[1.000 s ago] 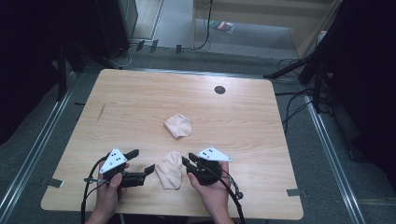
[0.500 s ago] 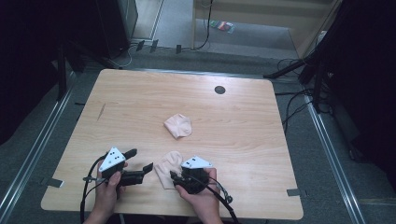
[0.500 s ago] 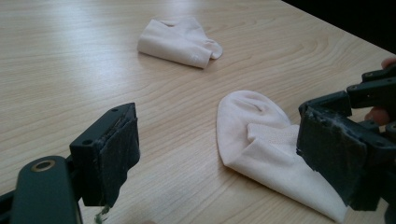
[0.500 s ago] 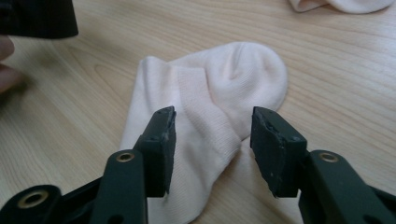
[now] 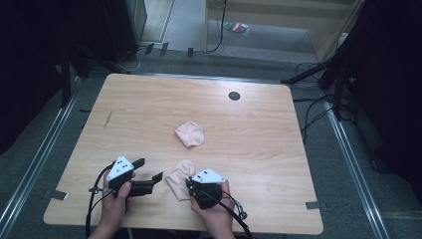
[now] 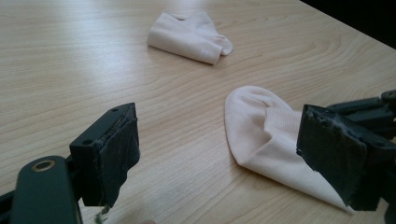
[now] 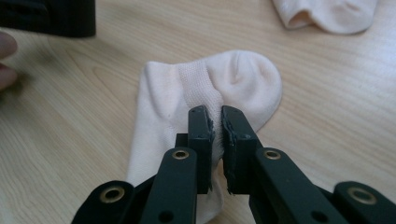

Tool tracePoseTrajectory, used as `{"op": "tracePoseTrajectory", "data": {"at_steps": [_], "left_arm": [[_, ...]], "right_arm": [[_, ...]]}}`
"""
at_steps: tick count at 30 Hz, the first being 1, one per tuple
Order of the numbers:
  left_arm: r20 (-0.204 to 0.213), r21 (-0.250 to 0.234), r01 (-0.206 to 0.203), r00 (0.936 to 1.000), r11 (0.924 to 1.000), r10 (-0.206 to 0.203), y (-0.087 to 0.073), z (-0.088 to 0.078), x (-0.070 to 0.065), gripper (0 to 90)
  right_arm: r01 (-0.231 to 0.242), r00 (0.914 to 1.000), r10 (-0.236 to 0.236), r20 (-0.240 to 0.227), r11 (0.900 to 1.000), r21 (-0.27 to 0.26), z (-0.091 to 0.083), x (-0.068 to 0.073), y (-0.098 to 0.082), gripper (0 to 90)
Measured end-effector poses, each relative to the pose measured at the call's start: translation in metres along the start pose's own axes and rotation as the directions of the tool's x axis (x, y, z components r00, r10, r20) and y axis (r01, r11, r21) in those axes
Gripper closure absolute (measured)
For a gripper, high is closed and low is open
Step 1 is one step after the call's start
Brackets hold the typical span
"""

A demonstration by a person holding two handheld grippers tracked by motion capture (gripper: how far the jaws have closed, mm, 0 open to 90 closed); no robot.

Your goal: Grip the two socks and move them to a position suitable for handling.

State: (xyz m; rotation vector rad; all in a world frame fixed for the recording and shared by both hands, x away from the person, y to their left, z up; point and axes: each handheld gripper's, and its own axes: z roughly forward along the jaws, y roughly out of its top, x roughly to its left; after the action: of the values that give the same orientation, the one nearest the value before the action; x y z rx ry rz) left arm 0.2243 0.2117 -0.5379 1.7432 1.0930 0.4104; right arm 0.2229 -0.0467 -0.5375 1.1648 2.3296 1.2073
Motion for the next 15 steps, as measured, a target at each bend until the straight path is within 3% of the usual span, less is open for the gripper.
{"op": "tracePoseTrajectory", "data": {"at_steps": [4, 12, 13, 15], "left_arm": [[0.018, 0.013, -0.005, 0.9998, 0.9999, 0.004, 0.0, 0.002, -0.001, 13.3], [0.095, 0.048, -0.022, 0.9953, 0.9986, 0.018, -0.002, 0.012, -0.019, 12.6], [0.101, 0.055, -0.031, 0.9946, 0.998, 0.026, -0.002, 0.015, -0.025, 12.6], [0.091, 0.086, -0.091, 0.9924, 0.9922, 0.083, -0.002, 0.023, -0.039, 10.7]], "right_arm": [[-0.01, 0.9999, 0.01, -0.012, 0.999, -0.036, -0.009, 0.0, 0.011, 84.2], [-0.035, 0.9988, 0.03, -0.039, 0.992, -0.122, -0.031, -0.001, 0.038, 84.2], [-0.041, 0.9984, 0.036, -0.045, 0.991, -0.131, -0.033, -0.002, 0.041, 84.2], [-0.056, 0.9971, 0.047, -0.06, 0.986, -0.159, -0.041, -0.003, 0.048, 84.2]]}}
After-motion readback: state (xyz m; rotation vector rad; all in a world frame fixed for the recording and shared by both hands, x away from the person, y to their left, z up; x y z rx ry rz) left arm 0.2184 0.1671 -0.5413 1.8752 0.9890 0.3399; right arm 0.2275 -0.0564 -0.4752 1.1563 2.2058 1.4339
